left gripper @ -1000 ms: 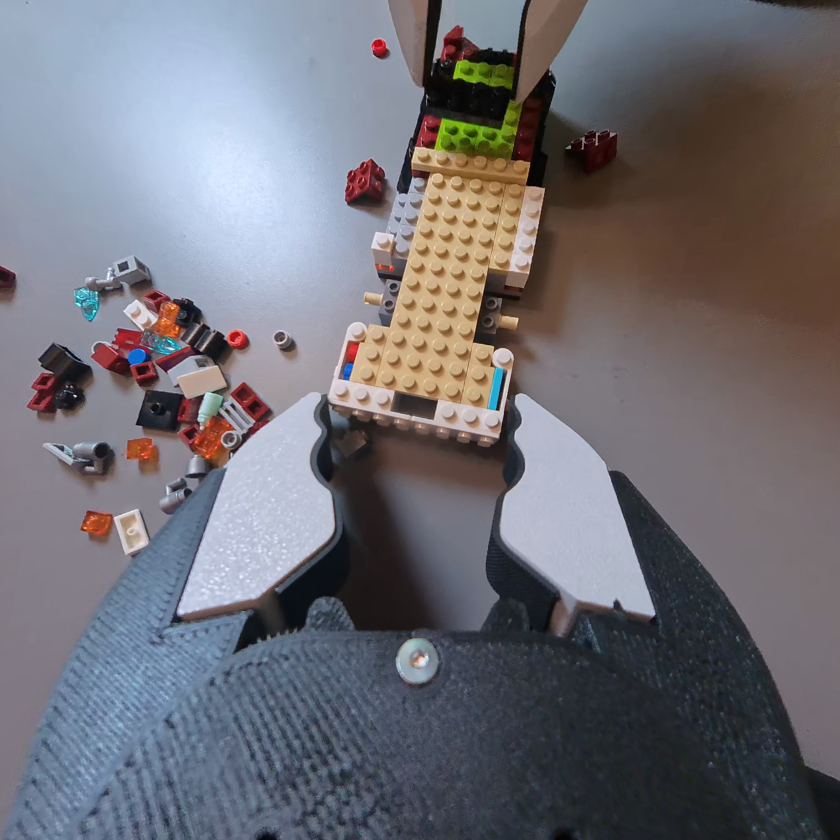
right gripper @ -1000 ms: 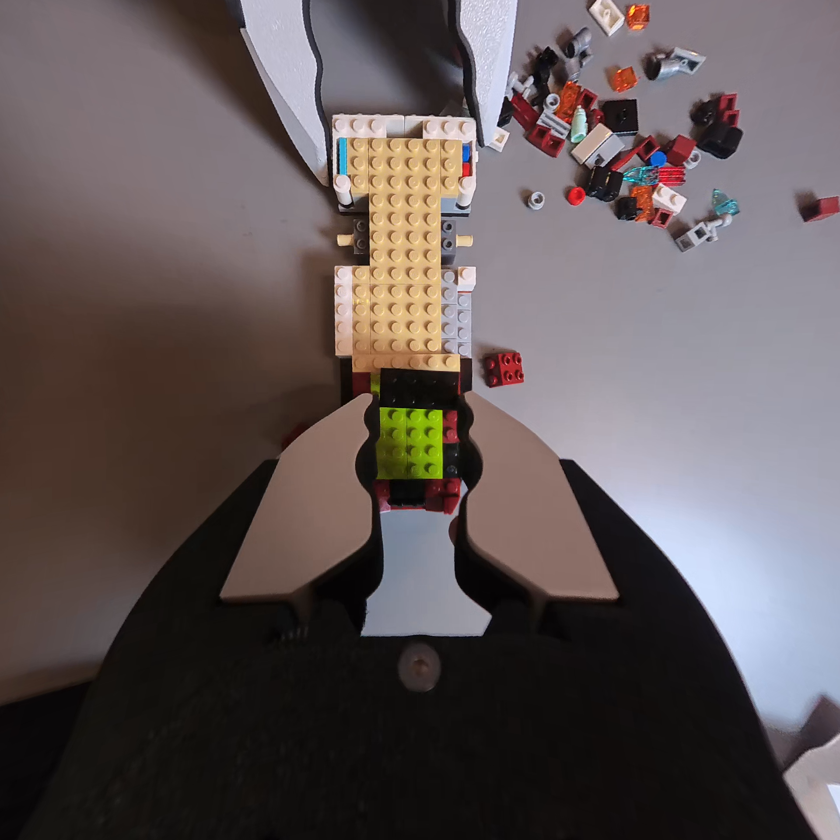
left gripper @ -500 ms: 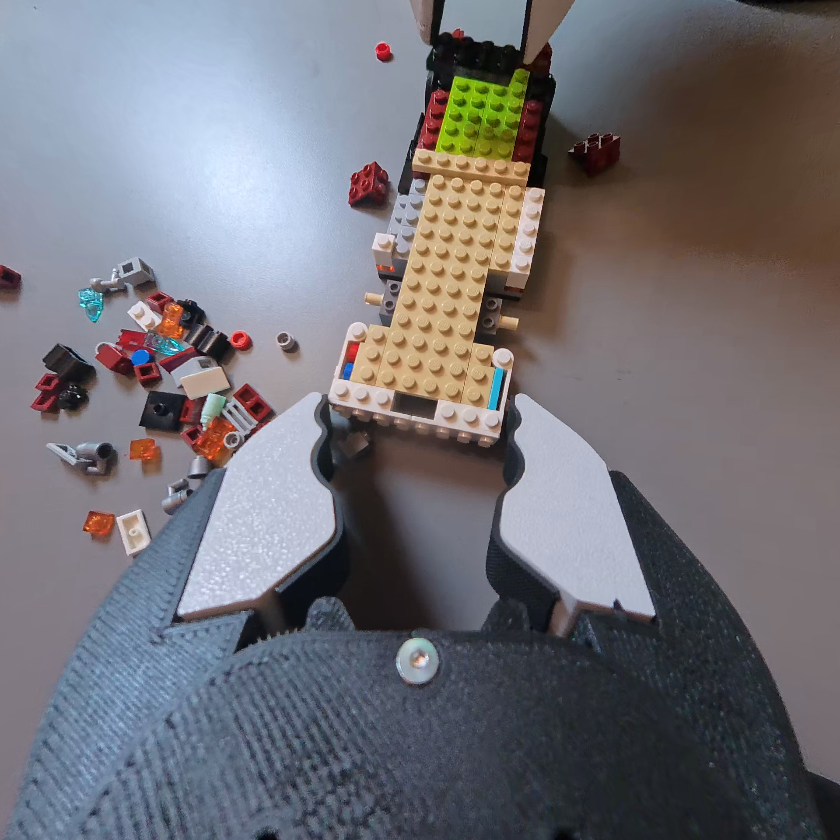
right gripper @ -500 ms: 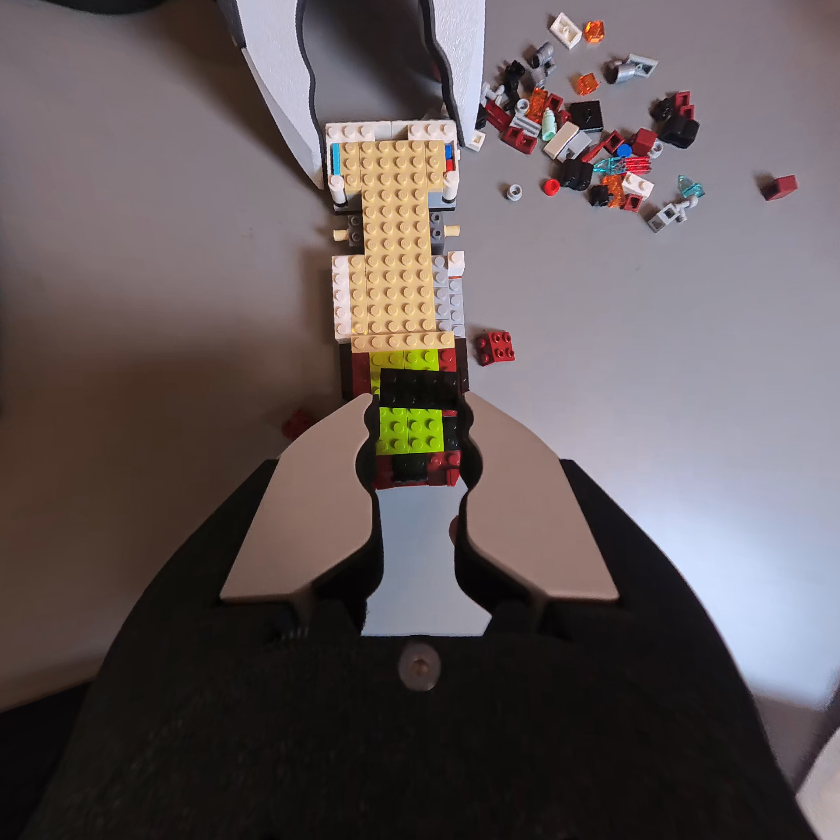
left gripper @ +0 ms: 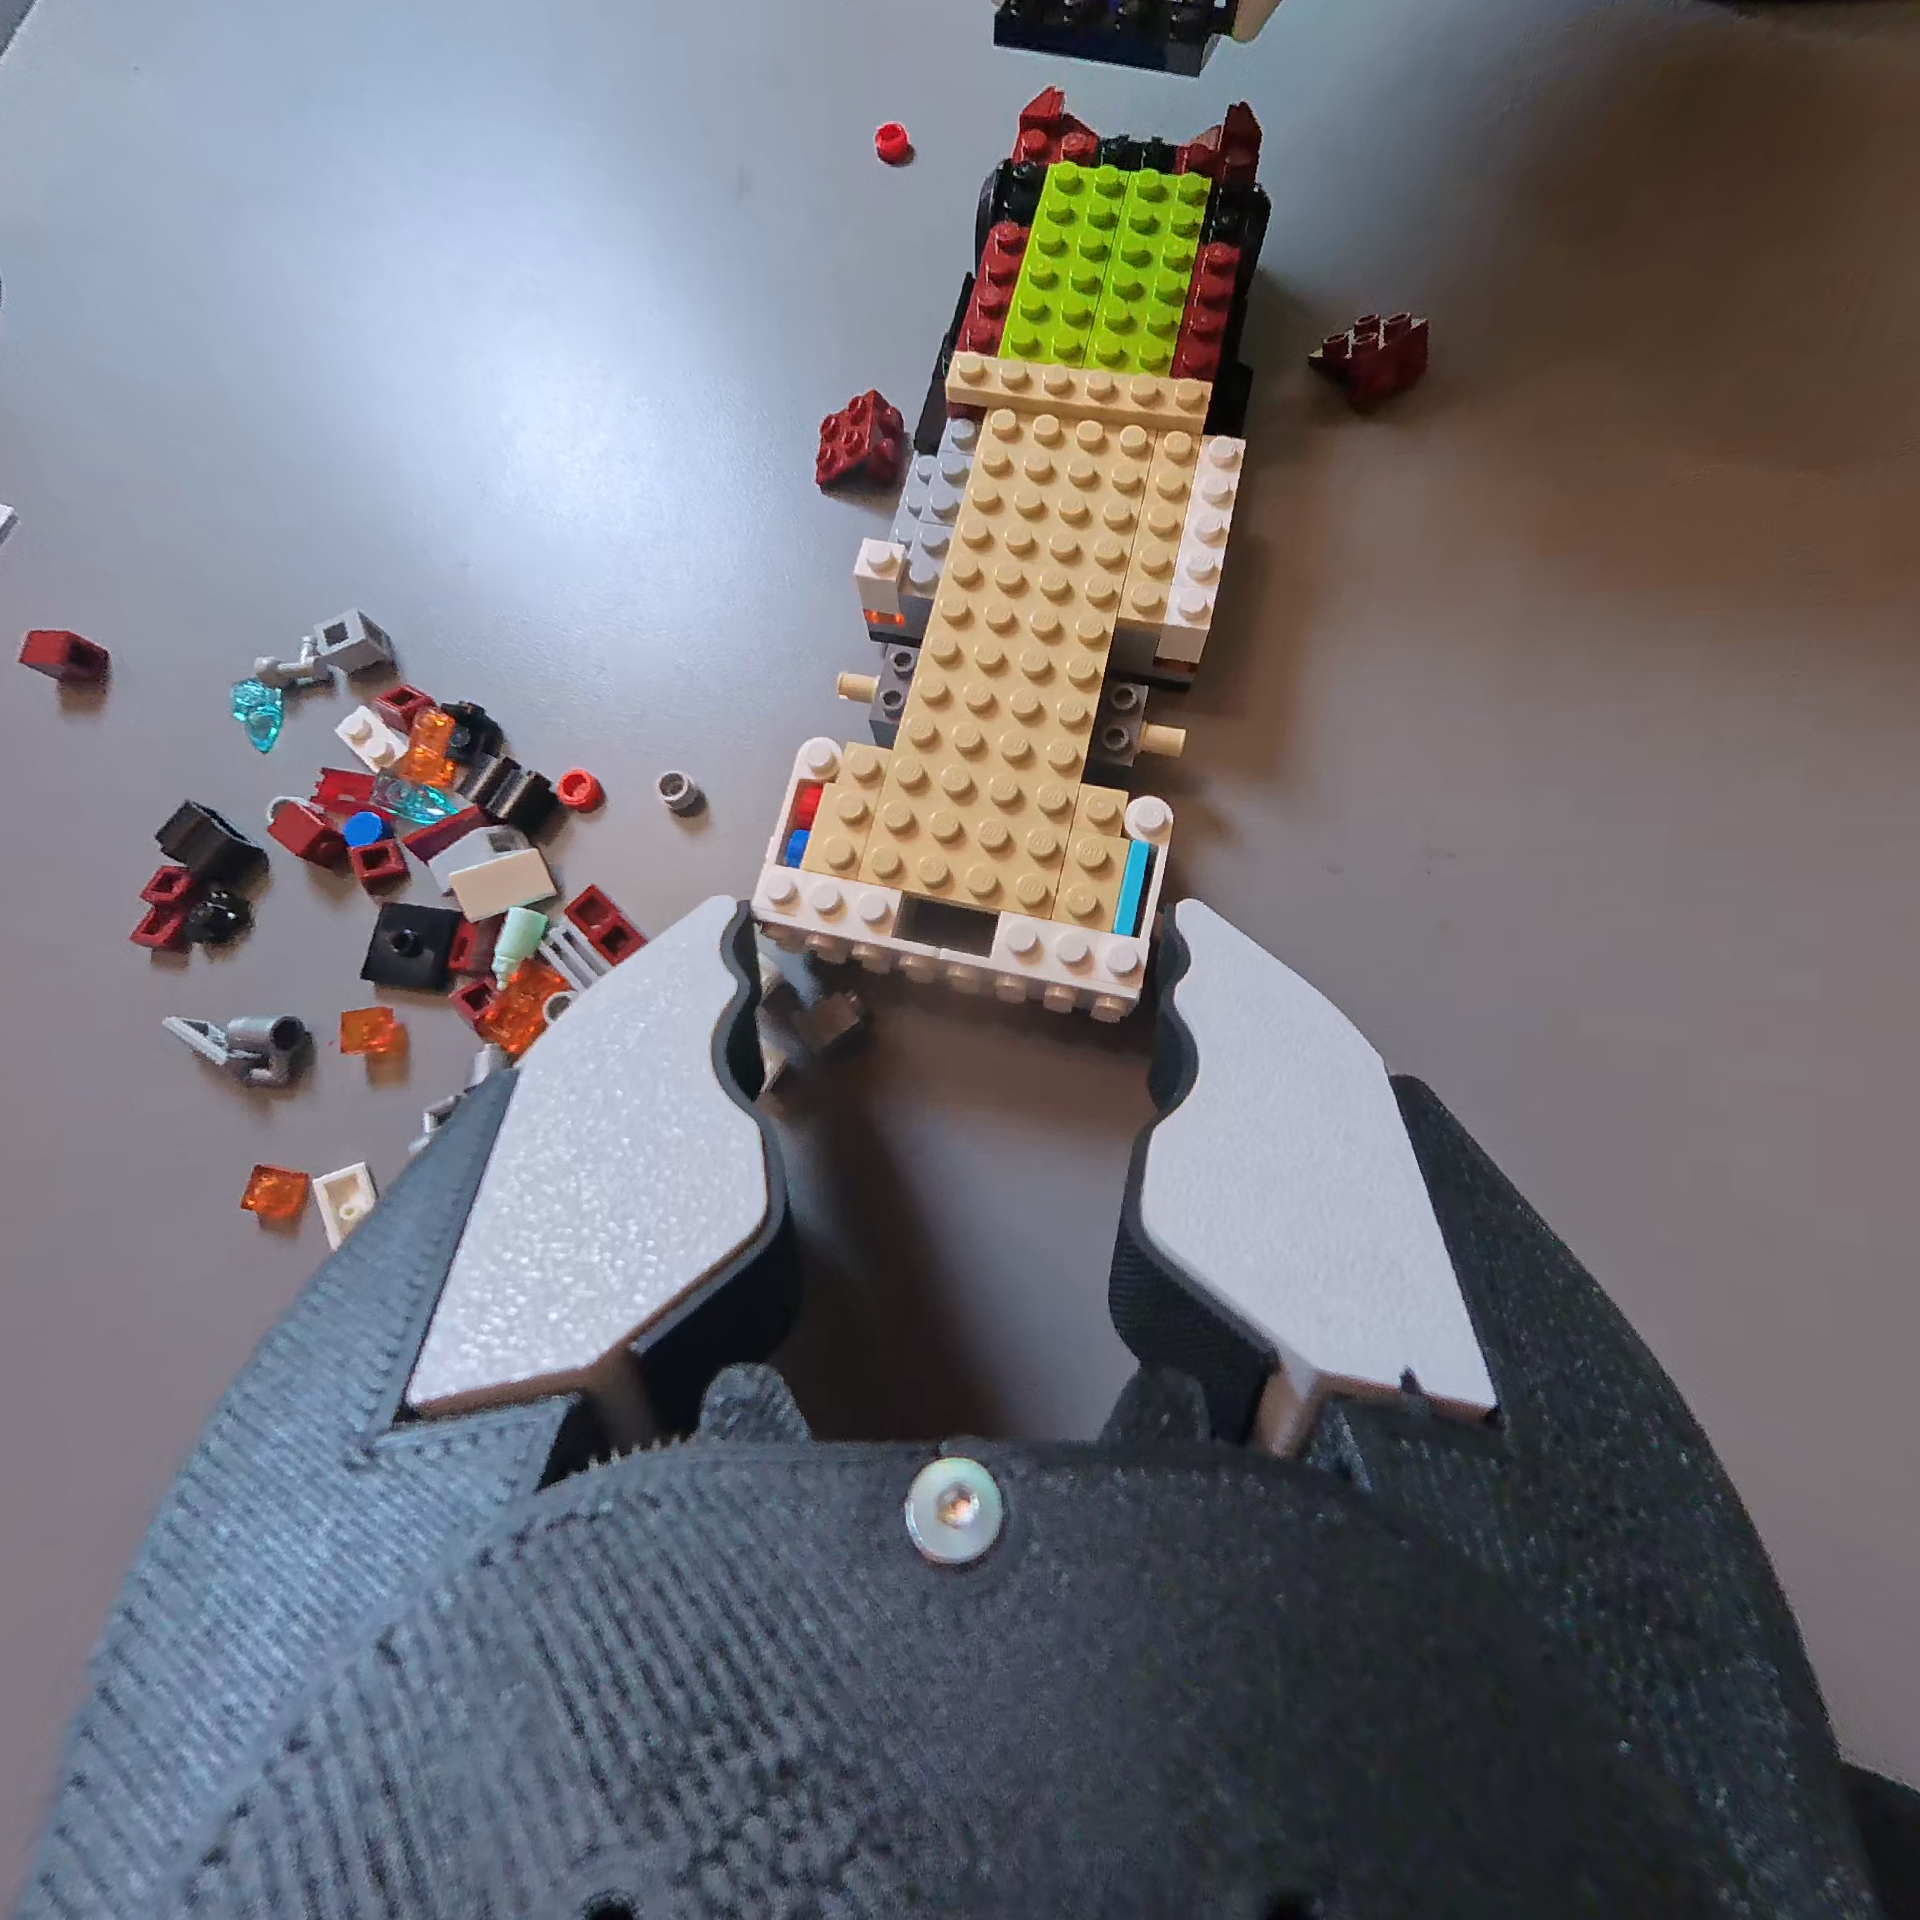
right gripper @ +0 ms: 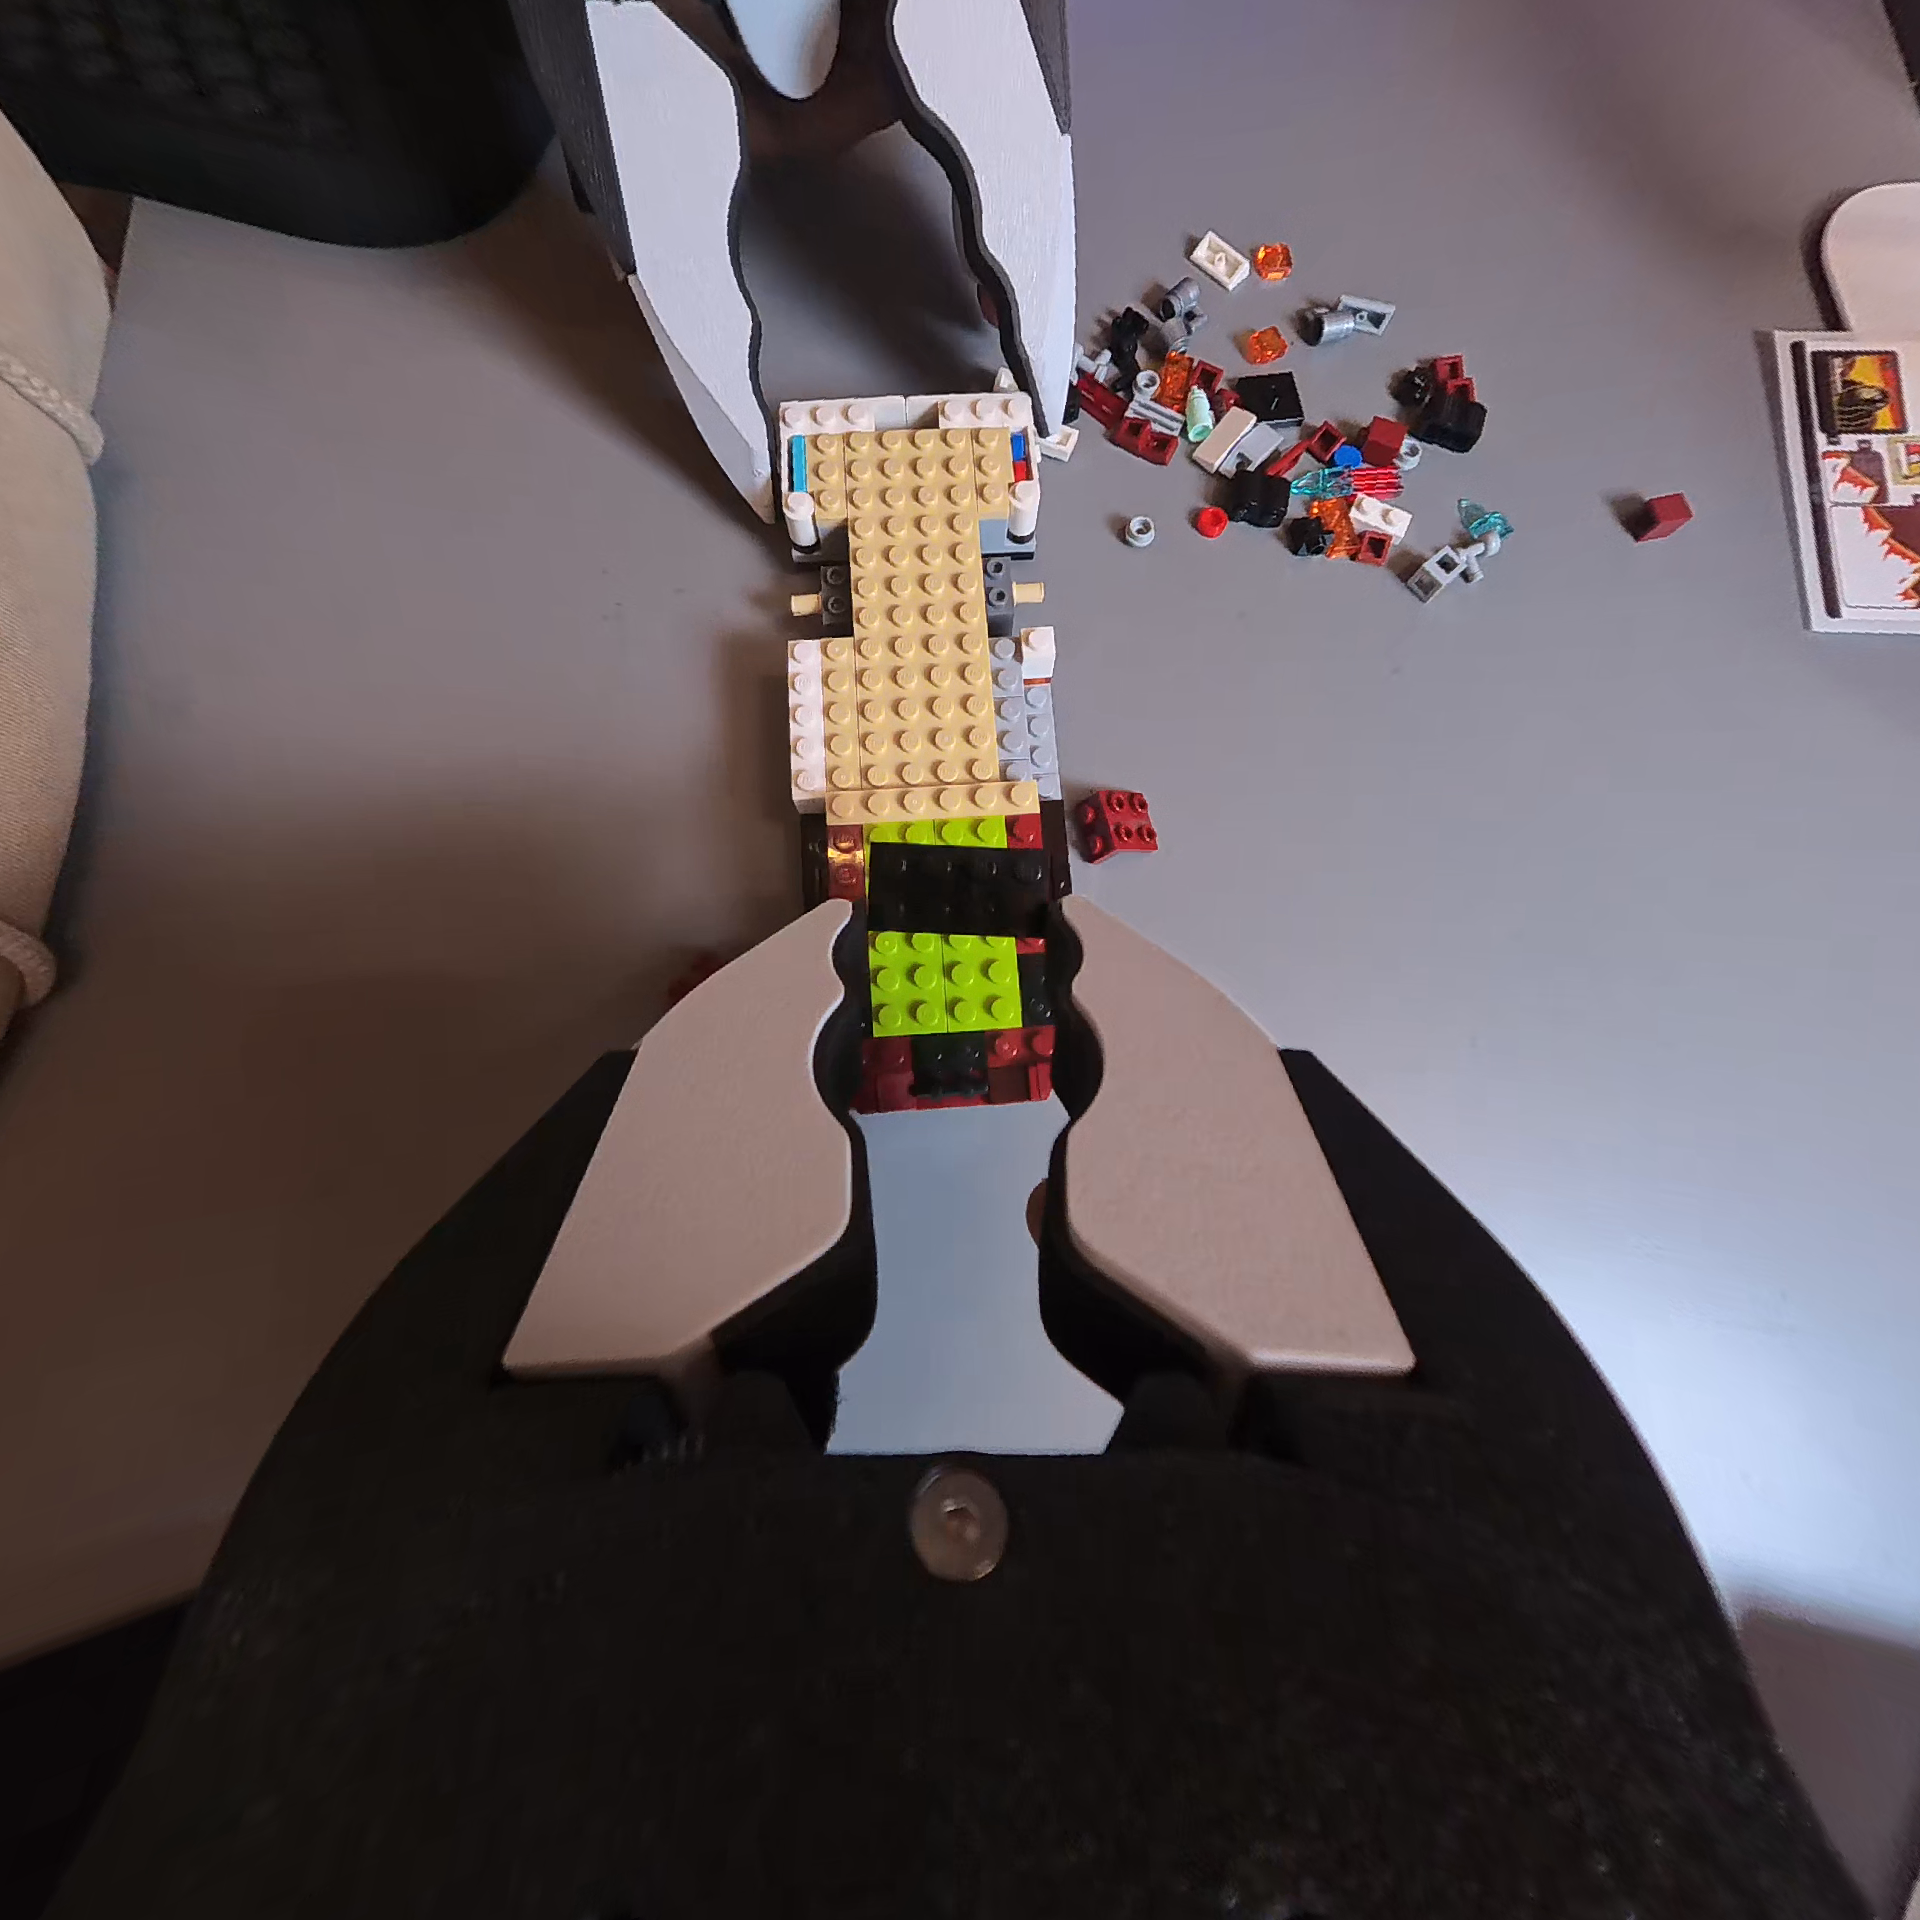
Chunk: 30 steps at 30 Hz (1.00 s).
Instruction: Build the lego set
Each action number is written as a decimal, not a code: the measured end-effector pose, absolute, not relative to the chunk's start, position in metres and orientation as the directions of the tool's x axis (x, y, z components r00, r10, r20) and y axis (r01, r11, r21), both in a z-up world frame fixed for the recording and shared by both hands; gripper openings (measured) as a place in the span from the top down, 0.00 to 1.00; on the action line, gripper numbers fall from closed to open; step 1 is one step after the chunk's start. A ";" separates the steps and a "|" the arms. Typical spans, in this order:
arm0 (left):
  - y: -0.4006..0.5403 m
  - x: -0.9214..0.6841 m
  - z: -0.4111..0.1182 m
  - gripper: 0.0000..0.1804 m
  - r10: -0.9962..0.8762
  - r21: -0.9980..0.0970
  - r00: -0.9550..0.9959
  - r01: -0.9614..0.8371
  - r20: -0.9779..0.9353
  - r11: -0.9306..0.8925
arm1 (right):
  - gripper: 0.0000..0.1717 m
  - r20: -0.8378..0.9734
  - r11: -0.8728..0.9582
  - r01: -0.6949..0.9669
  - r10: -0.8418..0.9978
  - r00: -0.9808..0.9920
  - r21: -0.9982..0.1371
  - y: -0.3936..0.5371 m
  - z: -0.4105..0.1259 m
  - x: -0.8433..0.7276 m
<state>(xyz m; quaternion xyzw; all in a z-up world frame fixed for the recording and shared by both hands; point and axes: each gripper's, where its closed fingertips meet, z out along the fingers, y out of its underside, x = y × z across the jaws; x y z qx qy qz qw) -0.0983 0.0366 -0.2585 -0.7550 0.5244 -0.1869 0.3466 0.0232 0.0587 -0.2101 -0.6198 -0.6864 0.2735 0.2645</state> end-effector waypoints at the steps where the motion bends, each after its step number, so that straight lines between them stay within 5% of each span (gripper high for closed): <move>1: 0.036 -0.099 -0.258 0.60 -0.921 -0.718 0.381 -0.663 -0.082 -0.210 | 0.81 0.025 0.082 0.706 0.996 -0.091 -0.704 0.059 -0.210 0.023; 30: 0.035 -0.098 -0.255 0.60 -0.922 -0.727 0.379 -0.655 -0.080 -0.206 | 0.81 0.013 0.089 0.711 0.994 -0.112 -0.697 0.059 -0.214 0.017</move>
